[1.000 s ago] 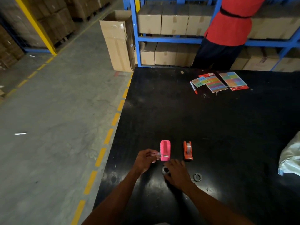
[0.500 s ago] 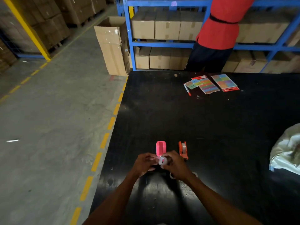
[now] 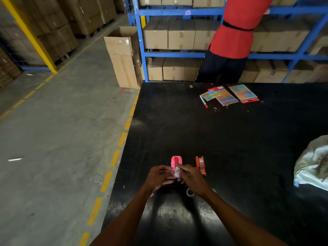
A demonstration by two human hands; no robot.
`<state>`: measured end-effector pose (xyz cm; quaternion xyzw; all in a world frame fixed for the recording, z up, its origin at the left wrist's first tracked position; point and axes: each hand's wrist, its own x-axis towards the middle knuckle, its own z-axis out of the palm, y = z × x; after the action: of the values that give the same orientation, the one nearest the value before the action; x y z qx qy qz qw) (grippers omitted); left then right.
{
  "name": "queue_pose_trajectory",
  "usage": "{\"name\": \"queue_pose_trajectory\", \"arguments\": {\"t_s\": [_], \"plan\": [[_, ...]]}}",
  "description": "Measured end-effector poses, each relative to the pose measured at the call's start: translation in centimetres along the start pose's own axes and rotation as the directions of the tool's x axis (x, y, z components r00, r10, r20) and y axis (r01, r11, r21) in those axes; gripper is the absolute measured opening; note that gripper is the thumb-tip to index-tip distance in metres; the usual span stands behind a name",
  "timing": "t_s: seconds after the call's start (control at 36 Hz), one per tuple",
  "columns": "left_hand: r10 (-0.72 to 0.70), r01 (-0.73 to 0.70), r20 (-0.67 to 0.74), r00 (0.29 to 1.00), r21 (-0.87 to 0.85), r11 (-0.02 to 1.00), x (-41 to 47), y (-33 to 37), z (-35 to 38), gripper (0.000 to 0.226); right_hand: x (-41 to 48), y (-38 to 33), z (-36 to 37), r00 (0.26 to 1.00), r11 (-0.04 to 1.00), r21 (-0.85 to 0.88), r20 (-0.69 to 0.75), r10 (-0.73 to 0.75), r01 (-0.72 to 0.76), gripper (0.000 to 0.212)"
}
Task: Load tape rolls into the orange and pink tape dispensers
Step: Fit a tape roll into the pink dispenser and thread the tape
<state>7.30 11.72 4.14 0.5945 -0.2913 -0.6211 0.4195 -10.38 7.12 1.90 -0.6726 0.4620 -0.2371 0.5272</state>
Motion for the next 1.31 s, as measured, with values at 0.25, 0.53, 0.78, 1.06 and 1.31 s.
{"name": "queue_pose_trajectory", "arguments": {"t_s": [0.25, 0.53, 0.78, 1.06, 1.31], "plan": [[0.015, -0.015, 0.011, 1.000, 0.010, 1.000, -0.1, -0.1, 0.4, 0.032, -0.2, -0.5, -0.3, 0.998, 0.999, 0.030, -0.047, 0.046, -0.044, 0.024], [0.047, -0.047, -0.008, 0.999, 0.025, 0.999, -0.3, 0.1, 0.6, 0.021, -0.7, -1.2, -0.3, 1.000, 0.995, 0.098, 0.014, 0.022, -0.023, 0.039], [0.014, -0.014, 0.015, 1.000, 0.009, 1.000, -0.5, 0.2, 0.4, 0.026, -0.9, -1.1, -0.8, 1.000, 0.995, 0.095, 0.024, 0.017, -0.019, 0.042], [0.006, -0.006, 0.024, 1.000, 0.027, 1.000, -0.7, 0.6, 0.3, 0.030, -0.6, -1.9, -1.2, 0.999, 0.994, 0.108, 0.034, -0.003, 0.000, 0.016], [0.000, 0.001, -0.035, 0.999, 0.006, 1.000, -0.4, 0.2, 0.4, 0.024, 0.0, -1.9, -0.9, 1.000, 0.999, 0.036, -0.002, 0.022, -0.022, 0.019]]}}
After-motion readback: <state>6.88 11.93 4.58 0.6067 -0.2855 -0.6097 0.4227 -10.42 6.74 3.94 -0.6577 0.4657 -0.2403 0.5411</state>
